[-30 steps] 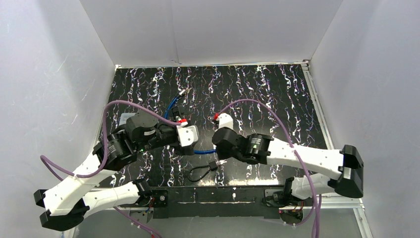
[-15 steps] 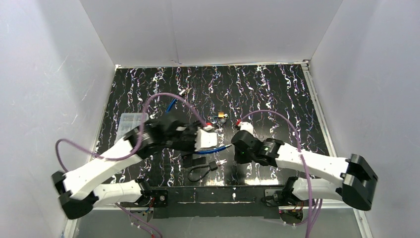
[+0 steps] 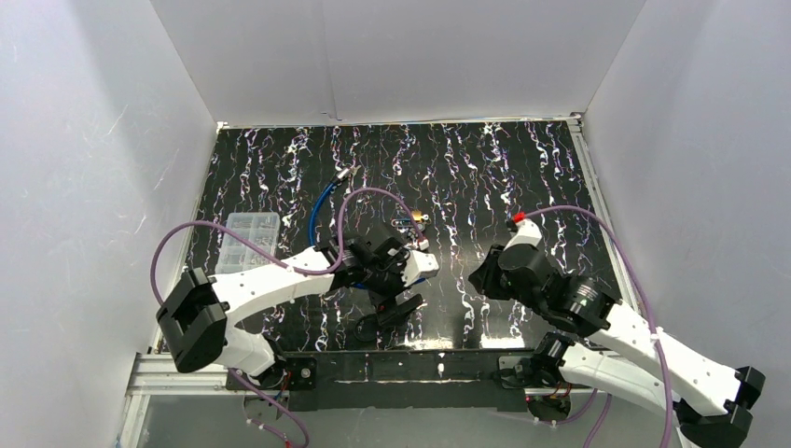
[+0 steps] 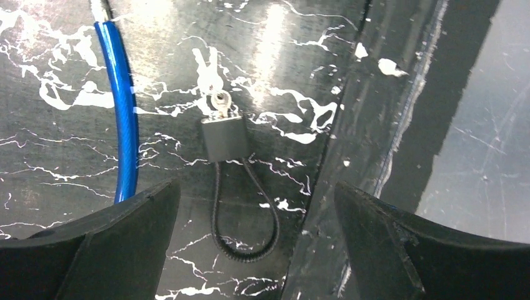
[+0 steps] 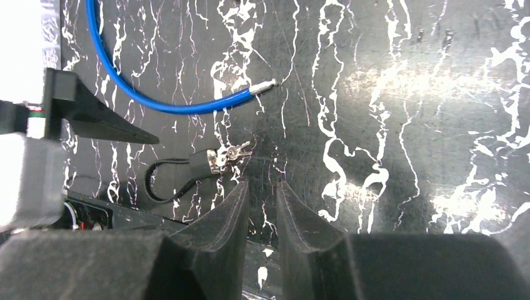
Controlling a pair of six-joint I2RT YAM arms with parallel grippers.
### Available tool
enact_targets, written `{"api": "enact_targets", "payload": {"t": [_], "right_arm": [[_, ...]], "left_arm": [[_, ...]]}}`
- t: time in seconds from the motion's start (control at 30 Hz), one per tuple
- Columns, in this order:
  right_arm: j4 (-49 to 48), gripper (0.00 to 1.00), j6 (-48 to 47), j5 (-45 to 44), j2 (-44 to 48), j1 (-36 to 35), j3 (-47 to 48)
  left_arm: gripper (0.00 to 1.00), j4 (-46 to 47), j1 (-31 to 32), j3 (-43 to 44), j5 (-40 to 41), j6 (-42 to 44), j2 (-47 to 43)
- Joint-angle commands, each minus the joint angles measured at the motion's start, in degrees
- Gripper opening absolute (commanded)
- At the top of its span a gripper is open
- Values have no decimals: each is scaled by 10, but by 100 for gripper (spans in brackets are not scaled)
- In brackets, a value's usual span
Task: Unlock with the key
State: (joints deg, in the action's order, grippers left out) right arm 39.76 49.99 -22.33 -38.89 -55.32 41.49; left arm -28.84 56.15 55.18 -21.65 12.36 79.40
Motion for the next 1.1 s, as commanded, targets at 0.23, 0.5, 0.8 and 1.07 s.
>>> {"api": "enact_targets", "payload": {"t": [0.23,0.5,0.8,1.07], "right_arm": [[91,32,22,-75,45,11,92],[108,33,25,-85,51,14,111],[125,34,28,-89,60,14,129],[145,35,20,-96,60,14,148]], "left_arm": [[88,112,23,-44,73,-41,69],[85,148,25,-69,74,-26,95],[75,185,30,-95,66,-15,124],[39,160,40,-85,59,14,147]]}}
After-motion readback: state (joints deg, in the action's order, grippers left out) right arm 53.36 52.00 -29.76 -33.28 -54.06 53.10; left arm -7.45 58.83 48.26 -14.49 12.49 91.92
